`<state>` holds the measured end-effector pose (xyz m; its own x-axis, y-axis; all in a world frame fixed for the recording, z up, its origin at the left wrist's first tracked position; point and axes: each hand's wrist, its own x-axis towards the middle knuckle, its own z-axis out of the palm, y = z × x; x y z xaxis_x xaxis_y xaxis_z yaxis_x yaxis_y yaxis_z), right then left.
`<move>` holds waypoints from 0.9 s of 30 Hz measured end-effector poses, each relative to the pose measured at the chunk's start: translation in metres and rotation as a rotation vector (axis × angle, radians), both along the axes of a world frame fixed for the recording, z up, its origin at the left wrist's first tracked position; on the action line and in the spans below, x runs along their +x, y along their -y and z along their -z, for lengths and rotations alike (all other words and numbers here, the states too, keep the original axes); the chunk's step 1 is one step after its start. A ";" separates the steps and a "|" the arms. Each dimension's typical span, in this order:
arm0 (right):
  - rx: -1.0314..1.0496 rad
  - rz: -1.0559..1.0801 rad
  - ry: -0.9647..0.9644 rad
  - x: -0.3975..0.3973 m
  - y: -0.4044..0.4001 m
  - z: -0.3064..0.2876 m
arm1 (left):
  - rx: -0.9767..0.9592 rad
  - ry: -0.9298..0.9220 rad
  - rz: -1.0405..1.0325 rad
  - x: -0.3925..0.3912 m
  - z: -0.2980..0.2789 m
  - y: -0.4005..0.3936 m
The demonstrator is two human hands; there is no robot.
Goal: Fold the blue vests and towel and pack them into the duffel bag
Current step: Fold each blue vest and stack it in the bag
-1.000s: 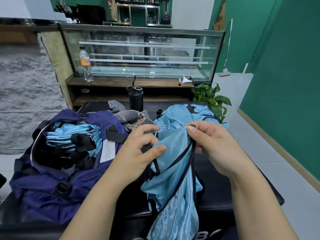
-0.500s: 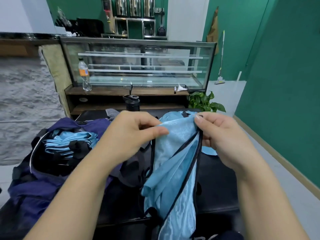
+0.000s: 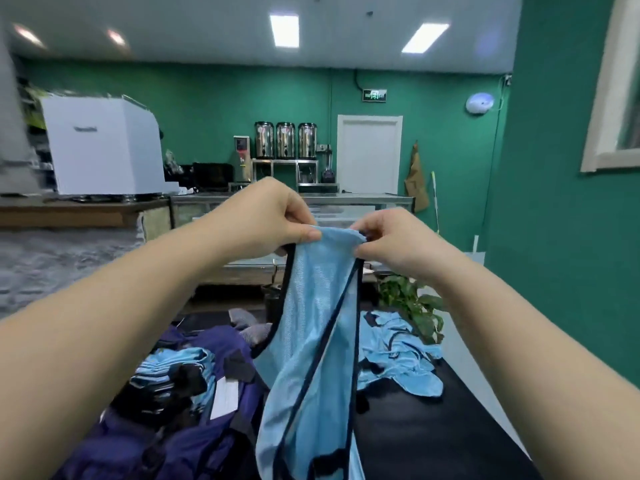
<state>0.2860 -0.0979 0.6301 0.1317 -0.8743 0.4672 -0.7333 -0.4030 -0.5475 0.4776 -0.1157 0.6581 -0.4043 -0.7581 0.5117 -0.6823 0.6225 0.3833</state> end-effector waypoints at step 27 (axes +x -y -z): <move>-0.150 0.008 0.130 0.050 -0.057 -0.013 | 0.336 -0.583 0.103 0.009 0.024 -0.063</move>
<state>0.3358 -0.0412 0.6434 0.0550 -0.7943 0.6051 -0.6636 -0.4819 -0.5722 0.4867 -0.0529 0.6340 -0.2124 -0.8865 0.4111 -0.2490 0.4559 0.8545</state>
